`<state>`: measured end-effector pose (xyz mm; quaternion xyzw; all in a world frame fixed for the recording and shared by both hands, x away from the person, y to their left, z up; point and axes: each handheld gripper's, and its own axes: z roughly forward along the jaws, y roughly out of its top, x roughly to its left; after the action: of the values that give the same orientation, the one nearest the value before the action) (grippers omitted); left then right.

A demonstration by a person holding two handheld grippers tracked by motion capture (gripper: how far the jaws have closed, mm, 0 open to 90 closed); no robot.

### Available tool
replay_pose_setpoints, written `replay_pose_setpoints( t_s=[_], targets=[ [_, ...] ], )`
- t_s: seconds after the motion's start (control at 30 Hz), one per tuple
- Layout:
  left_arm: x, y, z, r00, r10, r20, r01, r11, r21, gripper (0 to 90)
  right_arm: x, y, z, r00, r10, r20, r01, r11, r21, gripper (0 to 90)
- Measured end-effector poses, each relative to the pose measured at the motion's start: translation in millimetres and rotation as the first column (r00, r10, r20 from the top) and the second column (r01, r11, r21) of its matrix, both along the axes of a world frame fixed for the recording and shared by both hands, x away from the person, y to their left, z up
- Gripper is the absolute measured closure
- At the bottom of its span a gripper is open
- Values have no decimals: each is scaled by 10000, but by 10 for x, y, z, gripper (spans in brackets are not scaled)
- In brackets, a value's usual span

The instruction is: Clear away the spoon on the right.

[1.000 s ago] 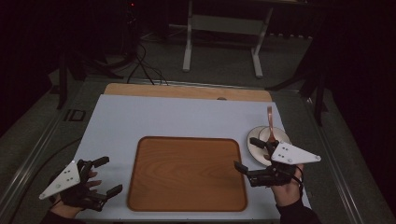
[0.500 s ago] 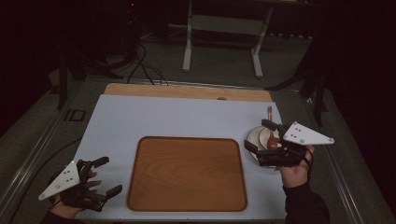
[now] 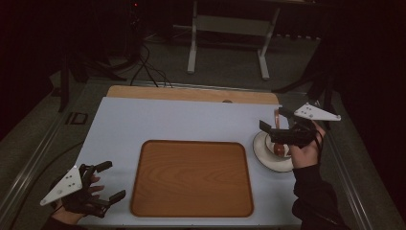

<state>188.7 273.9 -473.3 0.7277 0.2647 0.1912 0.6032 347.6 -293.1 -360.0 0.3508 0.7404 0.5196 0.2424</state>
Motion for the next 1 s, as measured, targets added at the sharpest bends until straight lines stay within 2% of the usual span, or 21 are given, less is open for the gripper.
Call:
replay_pose_setpoints(
  t_s=[0.2,0.23,0.4,0.47,0.7,0.9,0.93,0.97,1.0],
  targets=[
    [5,8,-2,10000,14,-25,-15,10000,-86,0,199,-52,-117,9963,-842,-180,834,9958,-386,86],
    [6,8,-3,10000,22,-25,-23,10000,-75,0,243,-67,-146,9952,-915,-355,901,9952,-382,86],
    [5,5,-2,10000,5,-7,-5,10000,-78,0,388,-127,-267,9851,-1553,-744,1509,9867,-610,91],
    [3,3,-3,10000,-20,4,20,10000,-30,0,442,-158,-322,9797,-1755,-971,1694,9832,-687,133],
    [3,-1,-3,10000,-39,15,39,10000,-41,0,617,-274,-483,9516,-2574,-1679,2465,9656,-834,161],
    [4,-5,-5,10000,-37,2,37,10000,-25,0,756,-317,-594,9164,-3280,-2294,3082,9439,-1186,225],
    [4,-6,-5,10000,-30,8,30,10000,-25,0,779,-317,-608,9091,-3436,-2357,3214,9382,-1282,241],
    [4,-6,-5,10000,-30,14,30,10000,-21,0,801,-315,-619,8981,-3643,-2464,3404,9305,-1351,250],
    [4,-4,-5,10000,-35,9,35,10000,-22,0,815,-315,-628,8951,-3707,-2477,3465,9280,-1368,251]
  ],
)
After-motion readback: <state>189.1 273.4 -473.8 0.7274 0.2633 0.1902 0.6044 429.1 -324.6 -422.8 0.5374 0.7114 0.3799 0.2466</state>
